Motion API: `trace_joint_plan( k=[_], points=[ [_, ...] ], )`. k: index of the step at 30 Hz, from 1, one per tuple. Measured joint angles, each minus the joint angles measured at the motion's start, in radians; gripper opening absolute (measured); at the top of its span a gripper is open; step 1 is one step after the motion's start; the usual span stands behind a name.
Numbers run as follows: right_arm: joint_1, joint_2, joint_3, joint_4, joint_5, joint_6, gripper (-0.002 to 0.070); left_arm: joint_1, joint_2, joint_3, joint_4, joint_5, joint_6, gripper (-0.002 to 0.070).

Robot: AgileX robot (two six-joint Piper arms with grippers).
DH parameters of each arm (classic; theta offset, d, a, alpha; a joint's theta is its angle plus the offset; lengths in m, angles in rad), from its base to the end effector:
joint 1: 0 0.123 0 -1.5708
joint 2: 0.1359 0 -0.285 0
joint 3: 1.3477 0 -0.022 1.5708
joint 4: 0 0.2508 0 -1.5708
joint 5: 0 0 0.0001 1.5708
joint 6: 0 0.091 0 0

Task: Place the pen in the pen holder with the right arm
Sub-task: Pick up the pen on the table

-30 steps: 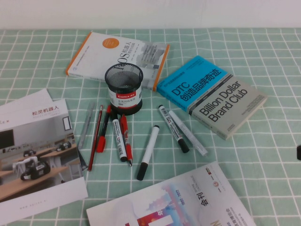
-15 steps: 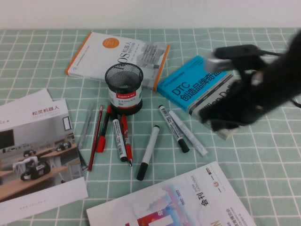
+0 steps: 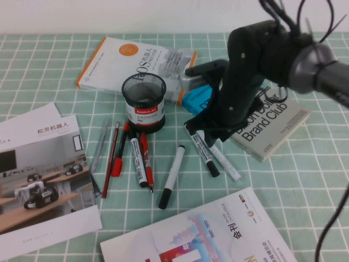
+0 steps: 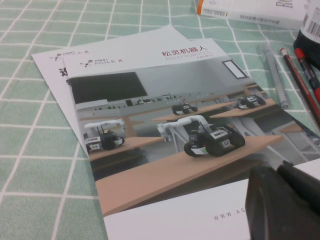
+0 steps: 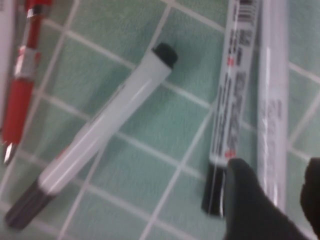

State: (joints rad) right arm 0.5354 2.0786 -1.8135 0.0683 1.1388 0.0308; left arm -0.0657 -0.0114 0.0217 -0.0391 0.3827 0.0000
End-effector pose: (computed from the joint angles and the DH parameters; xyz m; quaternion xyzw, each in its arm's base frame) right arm 0.3795 0.2317 0.2403 -0.2375 0.9625 0.0666 0.1125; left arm 0.0521 -0.0048 0.1721 0.0162 0.8063 -0.0360 0.5902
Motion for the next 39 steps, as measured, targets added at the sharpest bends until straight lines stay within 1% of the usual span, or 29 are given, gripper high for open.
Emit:
trace_joint_plan(
  k=[4,8,17,33,35,39],
  points=[
    [0.000,0.081,-0.060,-0.006,0.012,0.000,0.0234,0.000,0.000,0.000,0.000,0.000,0.000,-0.0006],
    [0.000,0.127,-0.078,-0.027,0.012,0.000,0.0235,0.000,0.000,0.000,0.000,0.000,0.000,-0.0006],
    [-0.015,0.148,-0.081,-0.068,-0.006,0.000,0.0237,0.000,0.000,0.000,0.000,0.000,0.000,-0.0006],
    [-0.017,0.181,-0.086,-0.037,-0.022,-0.073,0.0232,0.000,0.000,0.000,0.000,0.000,0.000,-0.0006],
    [-0.017,0.181,-0.088,-0.037,-0.020,-0.078,0.0213,0.000,0.000,0.000,0.000,0.000,0.000,-0.0006],
    [-0.017,0.184,-0.089,-0.043,-0.006,-0.079,0.0112,0.000,0.000,0.000,0.000,0.000,0.000,-0.0006]
  ],
)
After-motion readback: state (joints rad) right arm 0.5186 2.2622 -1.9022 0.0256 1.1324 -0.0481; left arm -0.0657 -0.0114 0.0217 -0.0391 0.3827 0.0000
